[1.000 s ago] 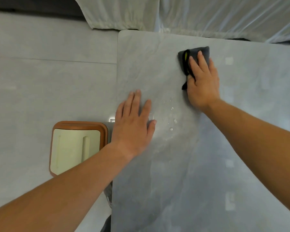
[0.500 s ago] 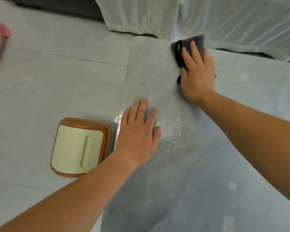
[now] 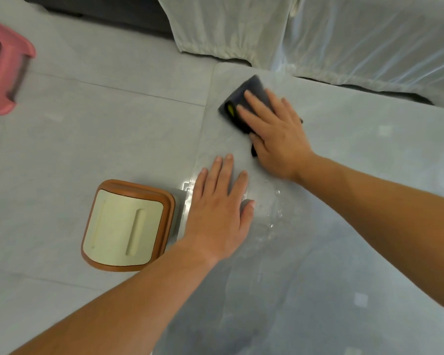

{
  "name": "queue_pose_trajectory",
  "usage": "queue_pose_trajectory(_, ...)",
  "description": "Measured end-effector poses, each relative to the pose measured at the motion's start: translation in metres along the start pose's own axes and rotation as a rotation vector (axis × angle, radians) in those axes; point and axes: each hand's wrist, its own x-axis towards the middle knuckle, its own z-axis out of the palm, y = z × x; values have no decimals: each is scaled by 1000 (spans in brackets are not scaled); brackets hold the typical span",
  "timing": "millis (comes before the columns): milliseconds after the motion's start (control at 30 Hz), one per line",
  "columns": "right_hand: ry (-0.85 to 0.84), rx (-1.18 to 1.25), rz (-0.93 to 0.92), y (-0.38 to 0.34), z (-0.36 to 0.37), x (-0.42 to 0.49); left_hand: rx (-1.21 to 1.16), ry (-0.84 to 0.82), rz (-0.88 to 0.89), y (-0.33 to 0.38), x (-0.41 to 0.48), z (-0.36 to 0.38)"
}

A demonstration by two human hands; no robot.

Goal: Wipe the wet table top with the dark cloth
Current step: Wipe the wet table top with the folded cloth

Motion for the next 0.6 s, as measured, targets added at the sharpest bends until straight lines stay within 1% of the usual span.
queue_pose_trajectory(67,-78,-42,-126,14,-5,2,-9,-7,2,1,0,-1)
queue_pose_trajectory(100,-85,-54,-125,22,-8,12,-11,-2,7,0,1,-2)
queue_pose_trajectory(167,-35,-33,-31,27,-13,35,-16,1,14,-1,1,-1)
queue_pose_trajectory(267,42,5,182,2,-11,59,-14,0,16,-3,0,1)
queue_pose_trajectory(300,50,0,190,-8,-8,60,-14,1,18,-3,0,1)
queue_pose_trajectory(333,41,-4,141,-16,-5,56,-14,0,18,-3,0,1)
queue_pose_trajectory(400,-36,-37,-60,-18,-2,44,-10,-17,16,-3,0,1)
queue_pose_trajectory(467,-122,-92,-236,-6,-6,41,-2,-29,13,-3,0,0)
queue_pose_trajectory(500,-128,-107,-265,4,-10,46,-1,-26,11,-3,0,-1)
queue_pose_trajectory(533,-99,-103,-242,13,-12,54,-5,-21,10,-3,0,-1)
queue_pose_trajectory(600,-36,-50,-82,11,-14,67,-17,-16,10,-3,0,1)
